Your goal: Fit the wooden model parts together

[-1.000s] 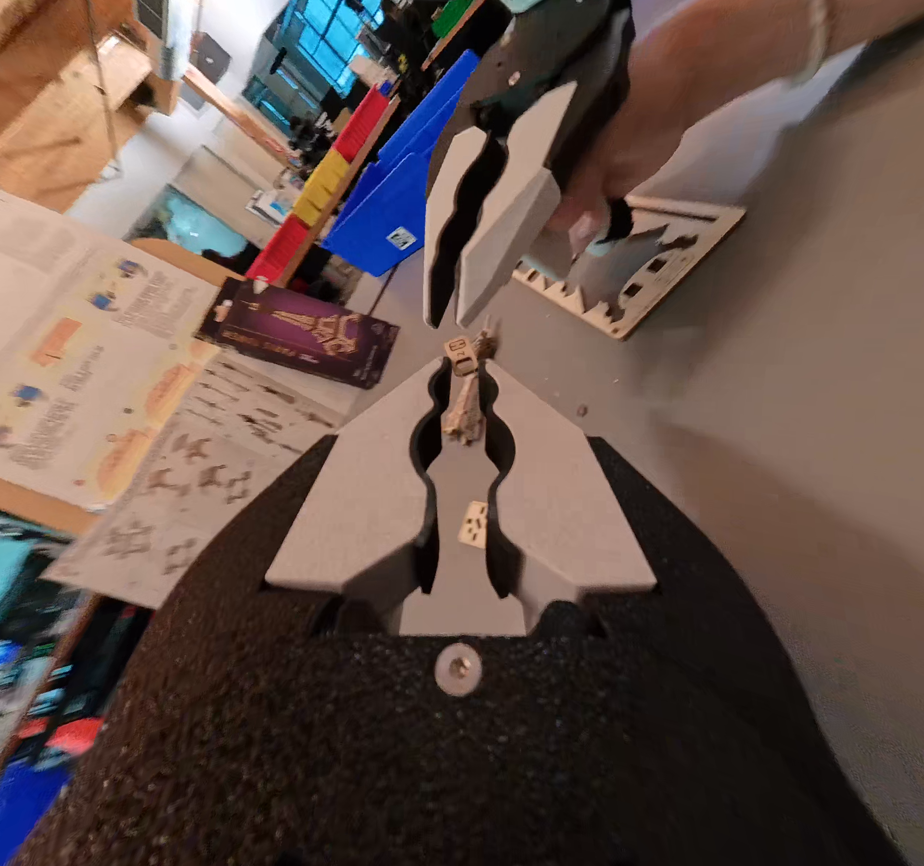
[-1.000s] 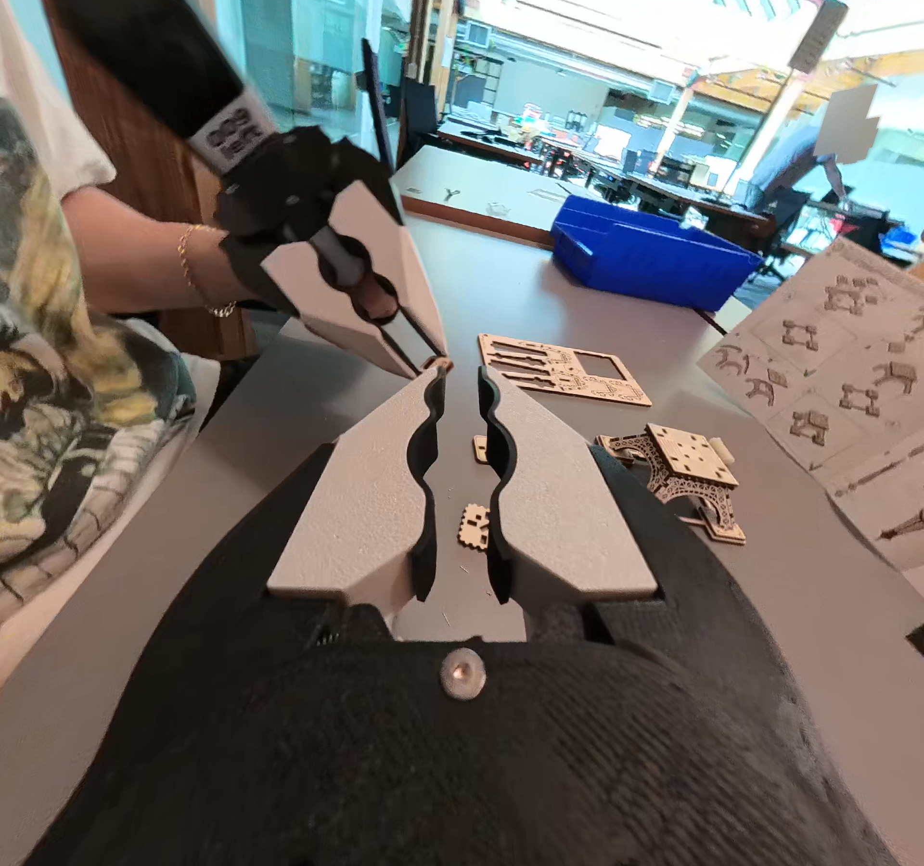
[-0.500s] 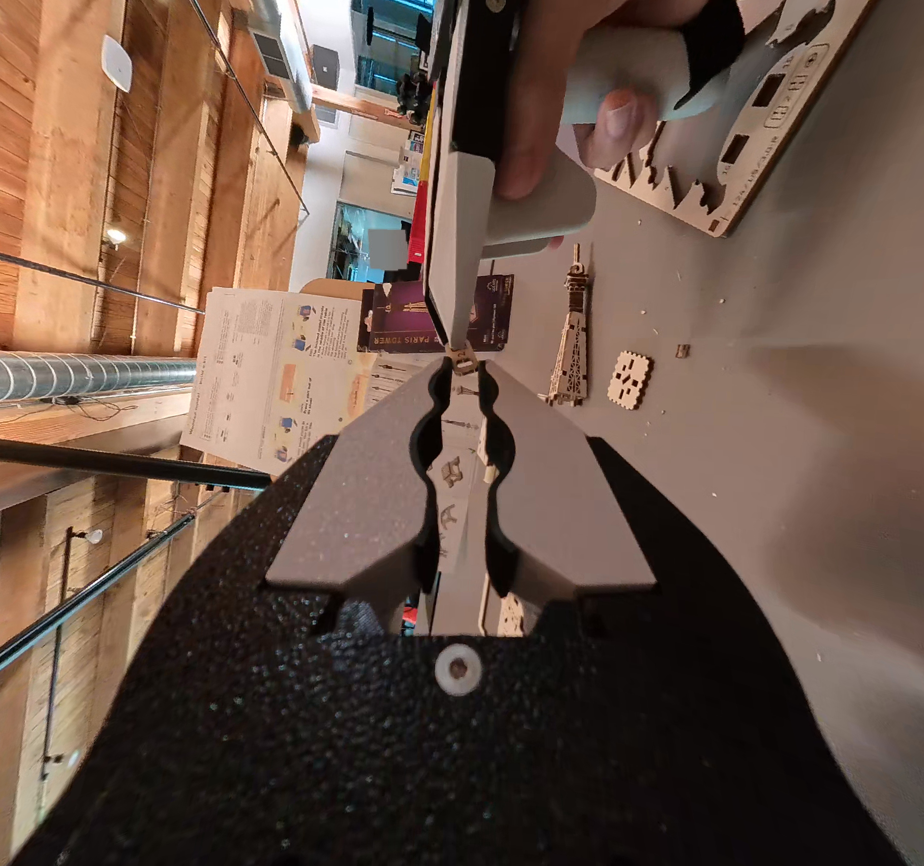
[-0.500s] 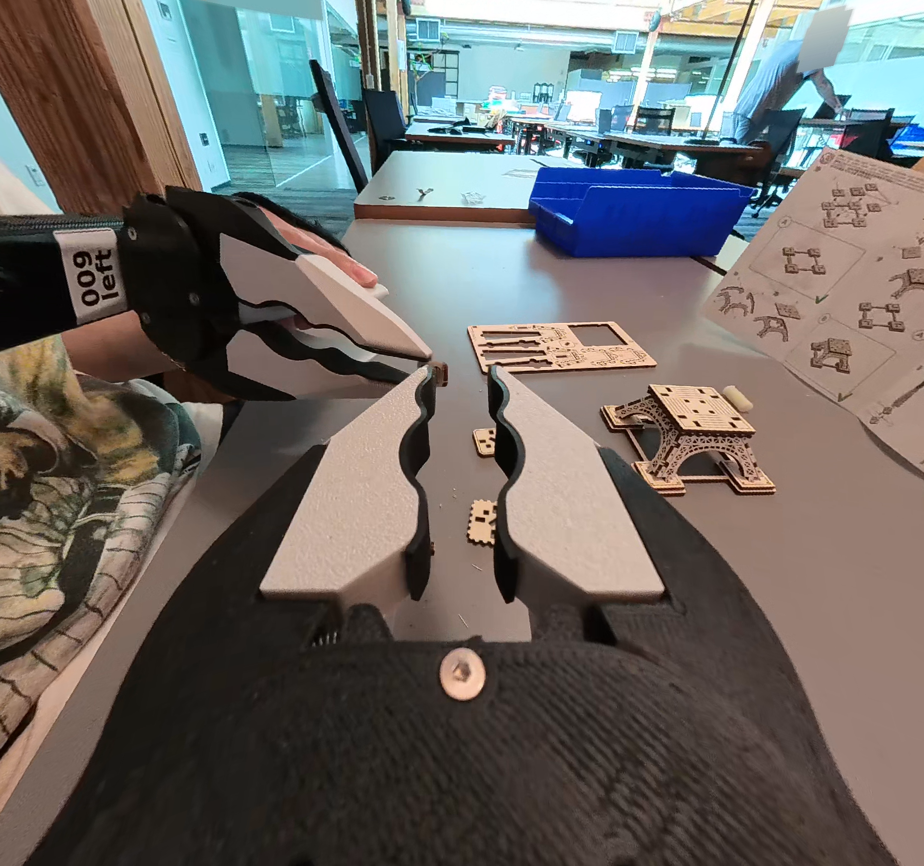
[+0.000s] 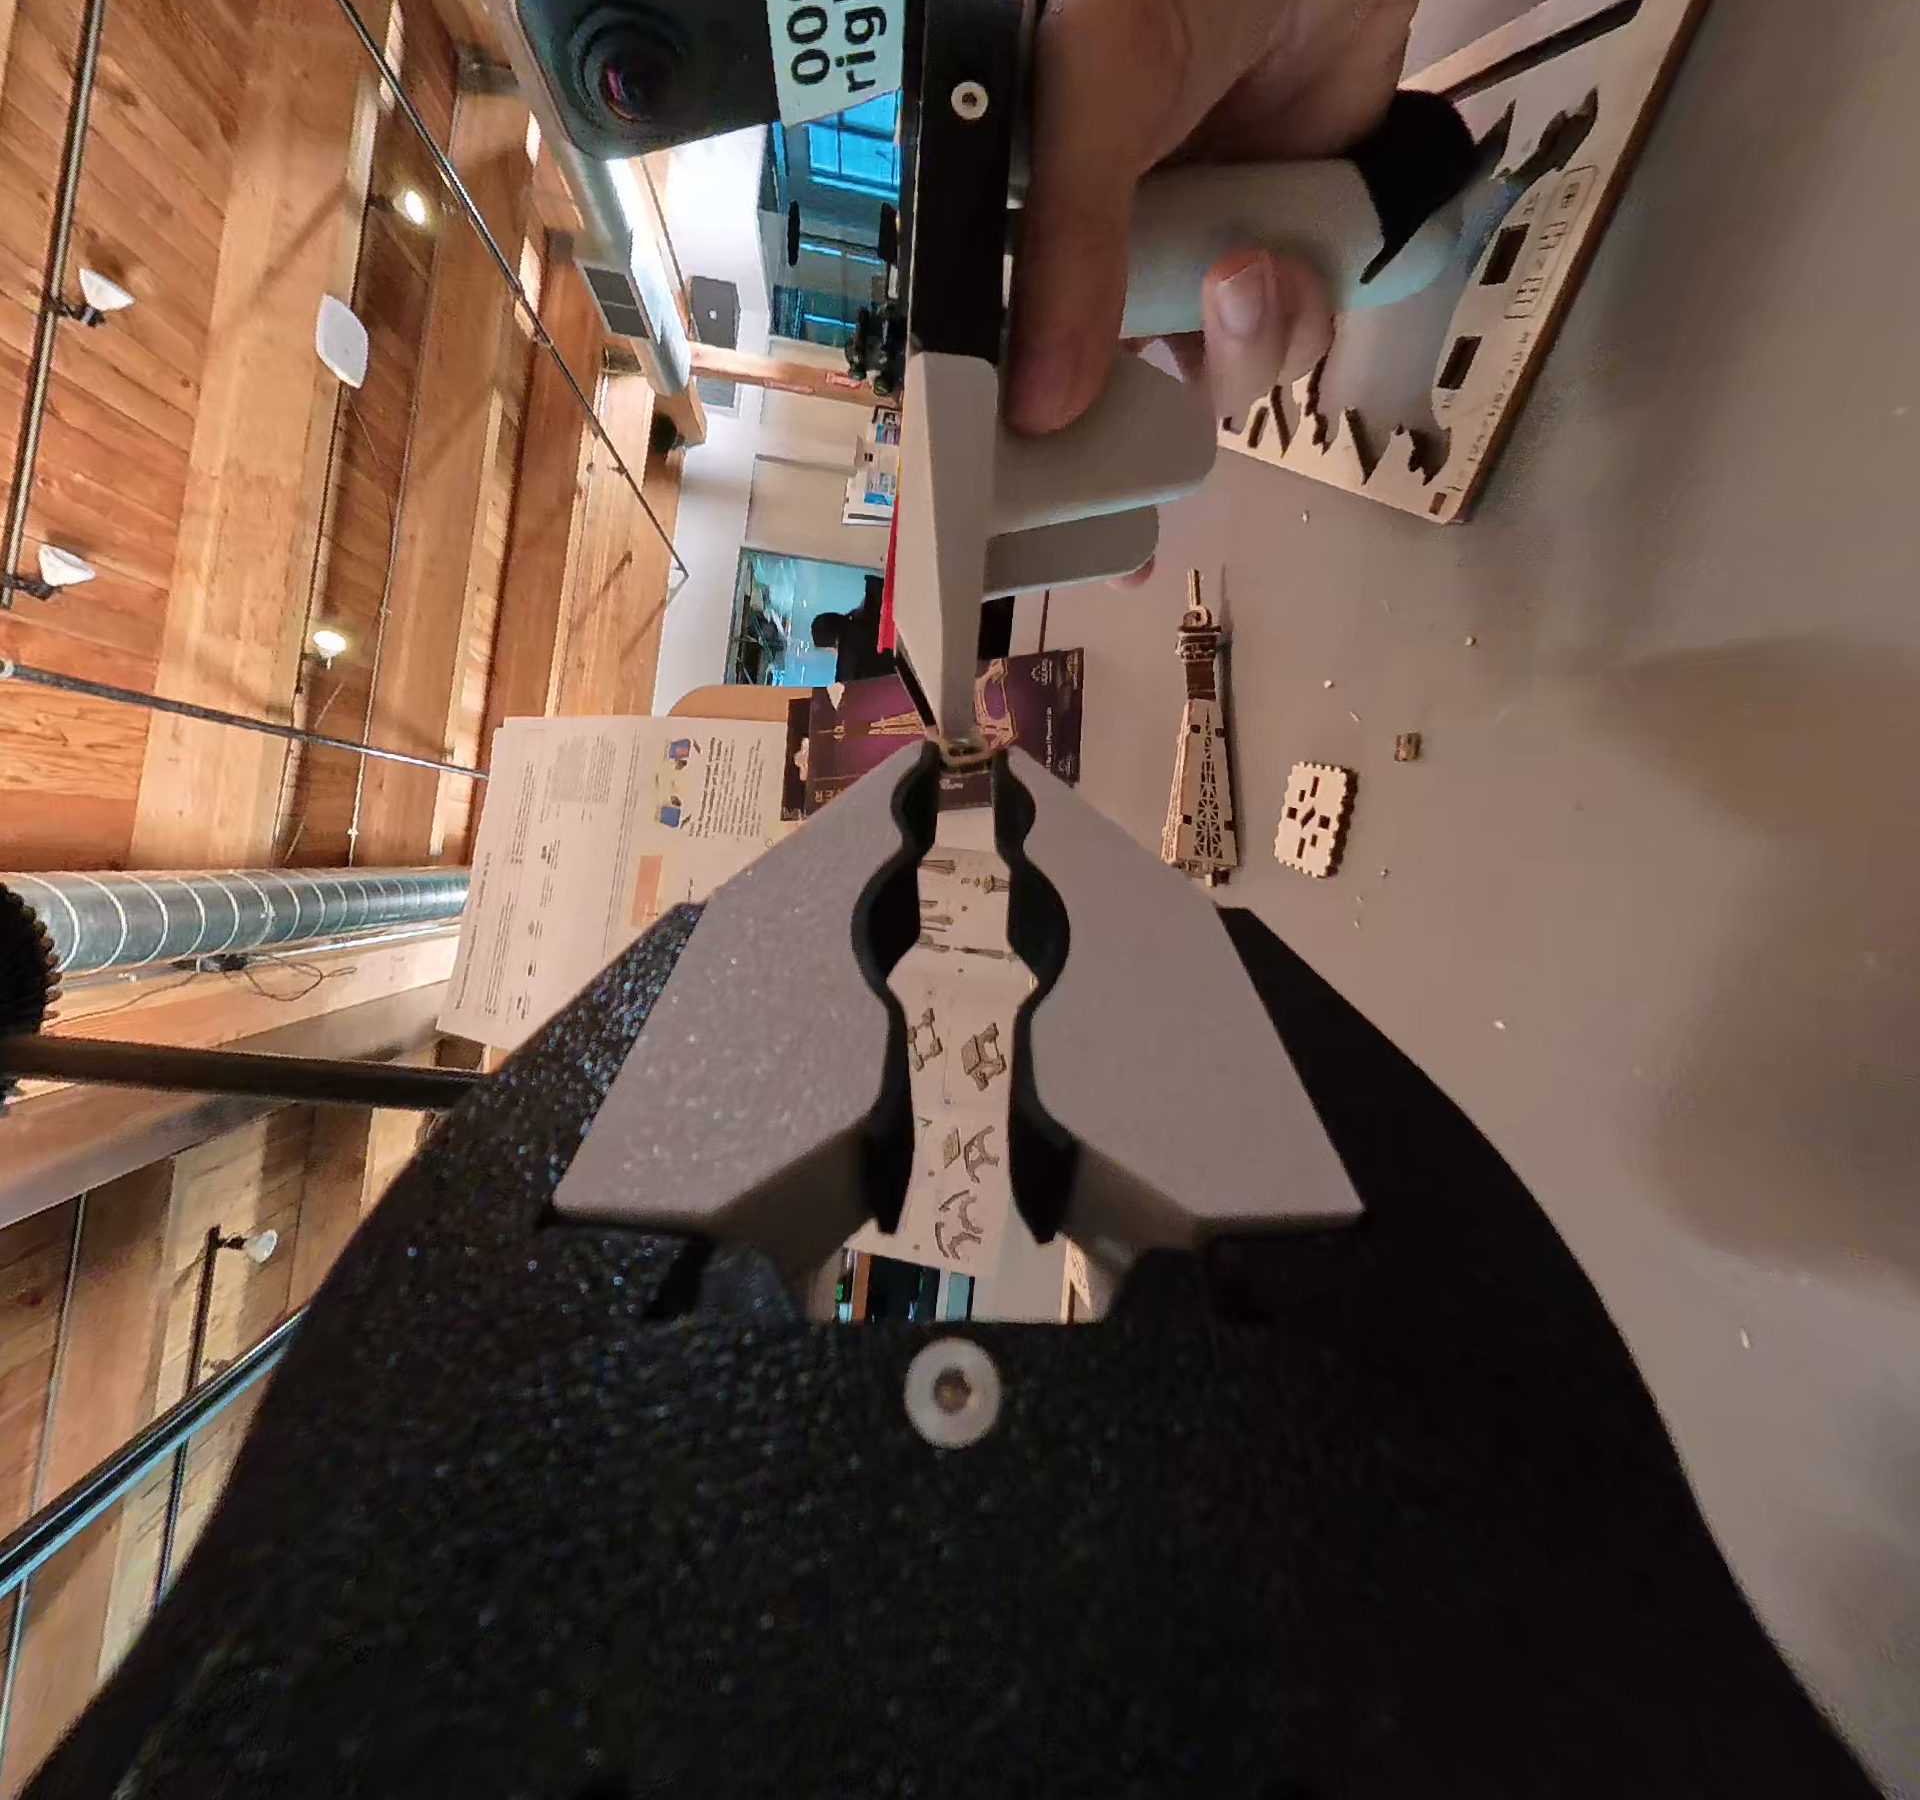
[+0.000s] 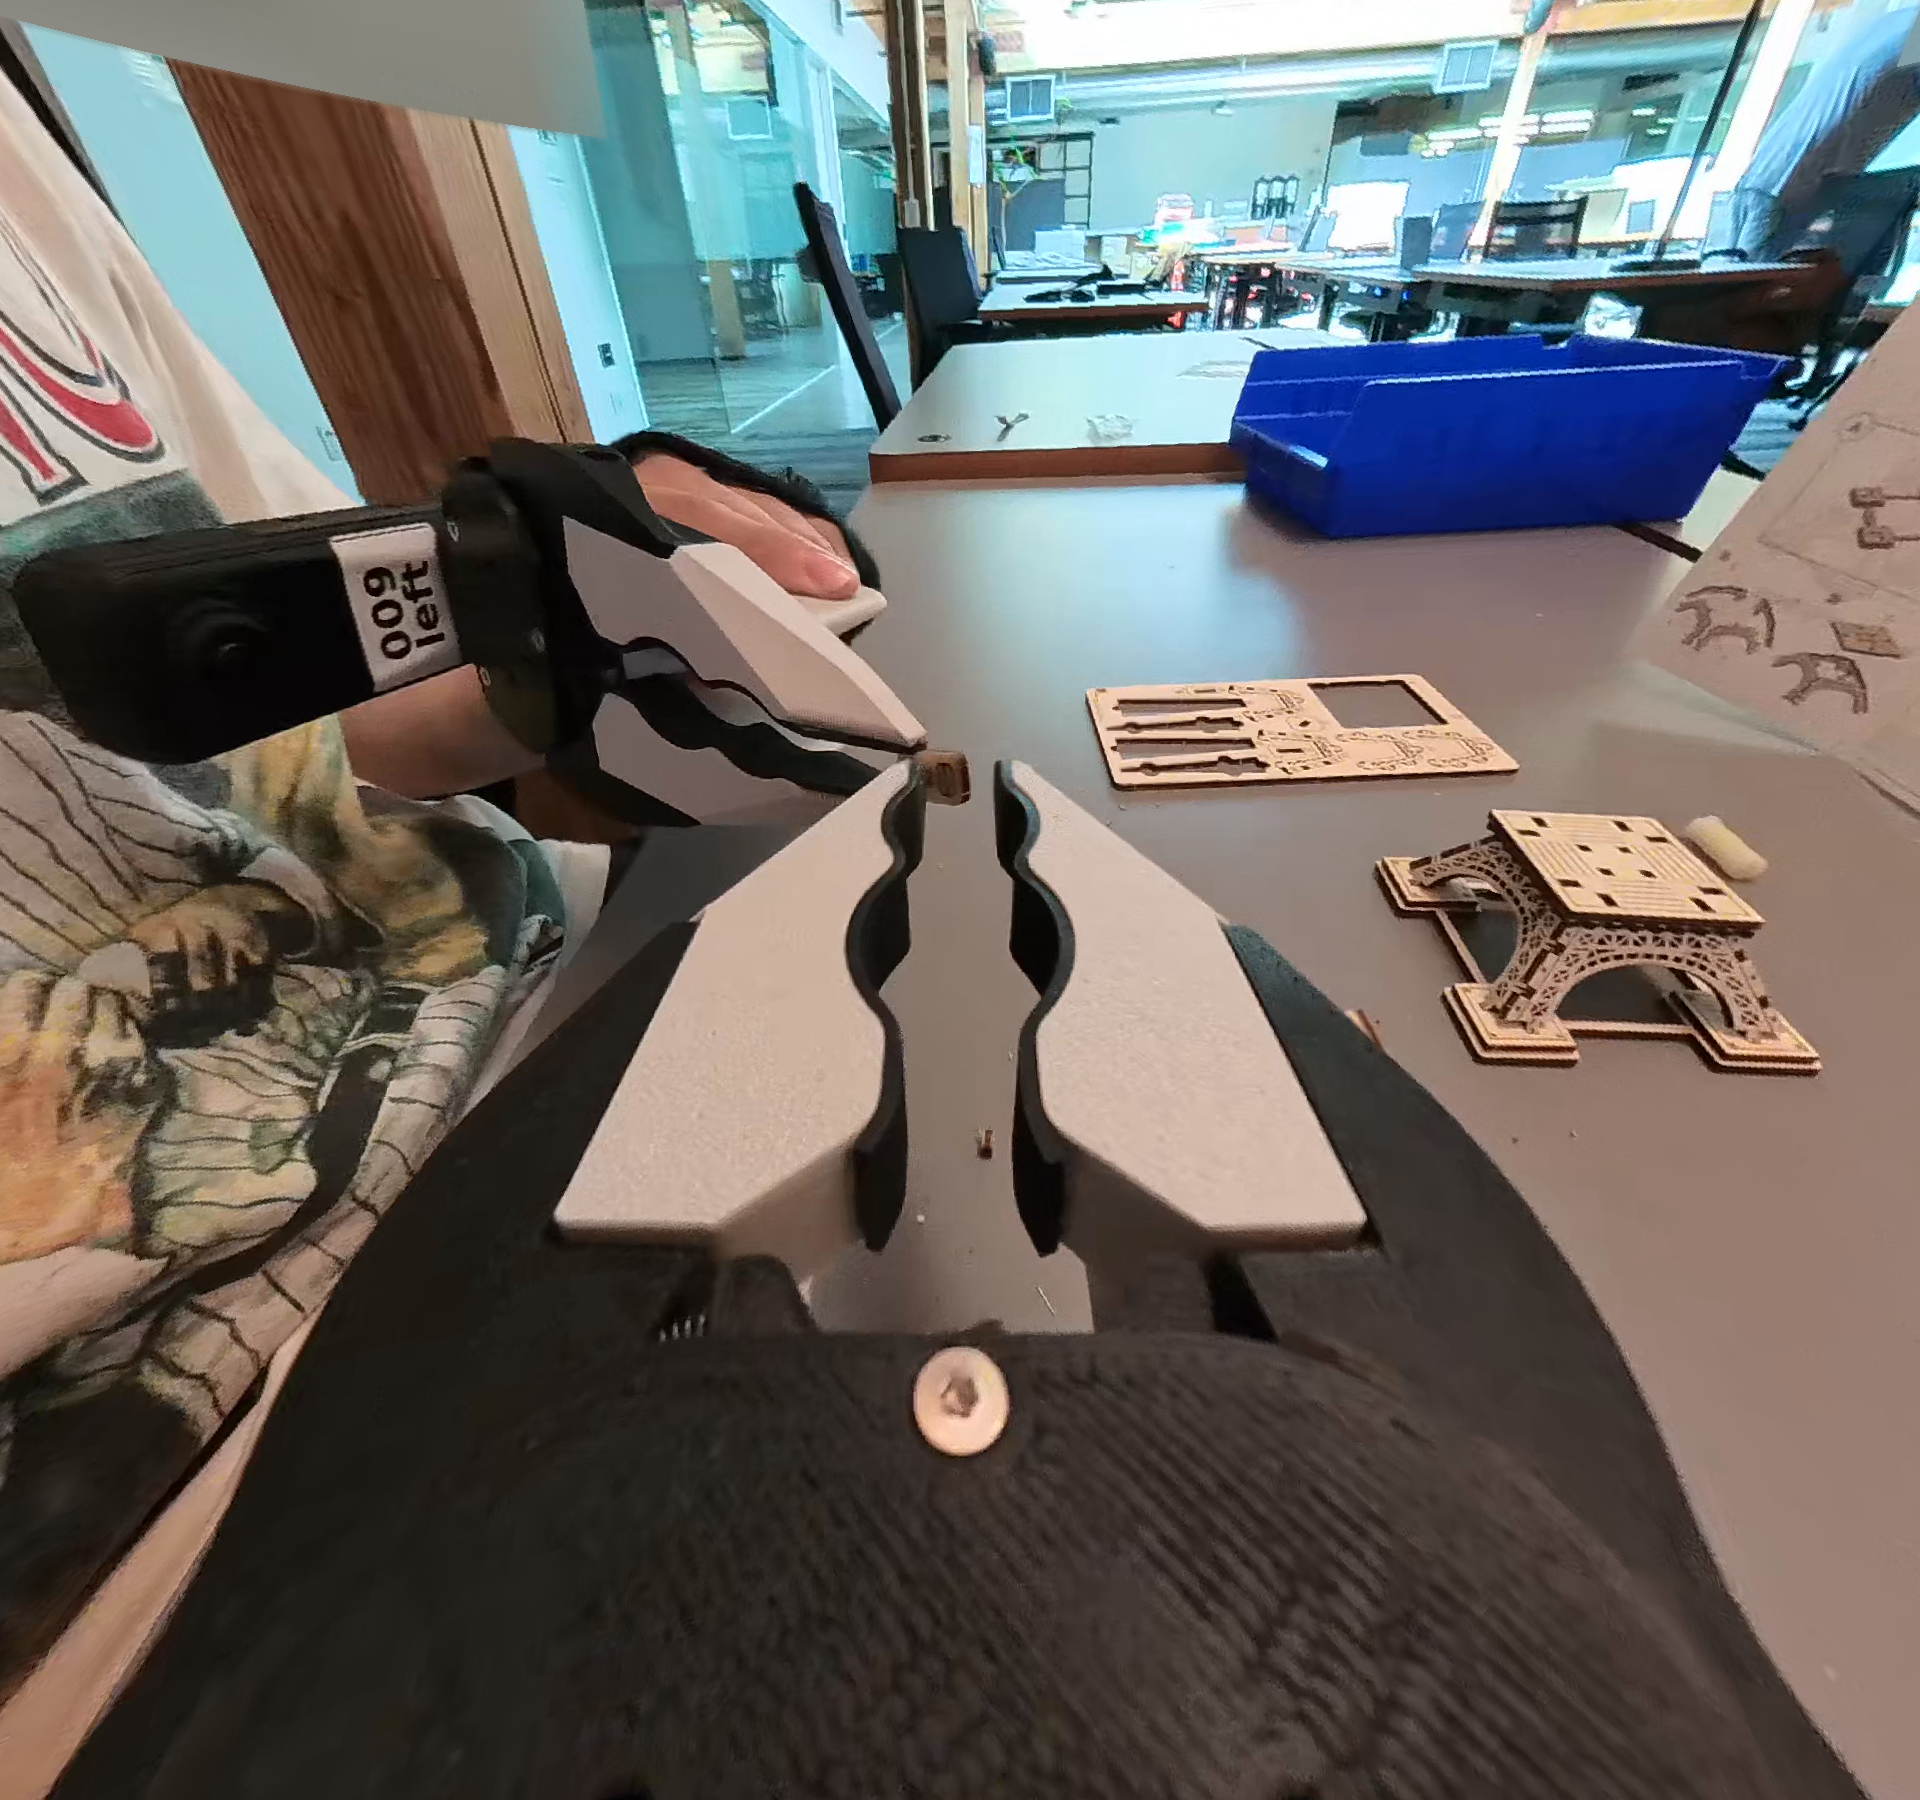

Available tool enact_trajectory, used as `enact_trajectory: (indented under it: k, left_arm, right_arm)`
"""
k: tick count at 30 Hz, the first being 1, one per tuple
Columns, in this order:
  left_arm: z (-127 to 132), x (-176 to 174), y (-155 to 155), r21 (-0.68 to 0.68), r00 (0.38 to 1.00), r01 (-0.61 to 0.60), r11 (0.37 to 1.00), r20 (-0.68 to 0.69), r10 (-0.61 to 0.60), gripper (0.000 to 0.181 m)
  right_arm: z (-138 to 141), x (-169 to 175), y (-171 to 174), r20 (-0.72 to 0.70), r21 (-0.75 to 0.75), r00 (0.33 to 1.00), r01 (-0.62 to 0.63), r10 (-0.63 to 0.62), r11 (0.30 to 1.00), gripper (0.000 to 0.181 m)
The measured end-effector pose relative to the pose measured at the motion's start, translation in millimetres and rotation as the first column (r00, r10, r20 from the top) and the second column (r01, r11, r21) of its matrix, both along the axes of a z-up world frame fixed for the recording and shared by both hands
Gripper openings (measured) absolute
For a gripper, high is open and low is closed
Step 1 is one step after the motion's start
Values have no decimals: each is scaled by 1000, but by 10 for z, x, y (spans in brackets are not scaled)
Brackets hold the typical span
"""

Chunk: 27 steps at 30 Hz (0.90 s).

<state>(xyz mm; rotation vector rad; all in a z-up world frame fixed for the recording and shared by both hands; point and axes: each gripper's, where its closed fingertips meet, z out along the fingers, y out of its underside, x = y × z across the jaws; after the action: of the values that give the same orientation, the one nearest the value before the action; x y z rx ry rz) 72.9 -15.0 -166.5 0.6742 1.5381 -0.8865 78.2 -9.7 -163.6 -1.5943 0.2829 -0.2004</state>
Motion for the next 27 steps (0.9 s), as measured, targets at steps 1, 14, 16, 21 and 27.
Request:
enact_trajectory:
  k: [1, 14, 16, 21, 27]
  left_arm:
    - [3, -9, 4, -2, 1000, 10, 1000, -1, -10, 8]
    - [42, -95, 43, -117, 983, 130, 985, -119, -144, 8]
    - [48, -93, 46, -150, 971, 143, 978, -169, -168, 8]
    - [43, -81, 31, -245, 901, 152, 958, -365, -236, 11]
    - [173, -141, 26, -510, 341, 67, 858, -796, -500, 21]
  right_arm:
    - [8, -10, 1, 7, 1, 1000, -6, 6, 1000, 9]
    - [64, -145, 22, 1, 41, 994, -110, 110, 993, 2]
    - [78, -148, 27, 1, 51, 994, -113, 113, 992, 2]
    - [72, -118, 34, 58, 31, 995, -82, 80, 996, 0]
    - [202, -155, 10, 81, 111, 992, -104, 95, 988, 0]
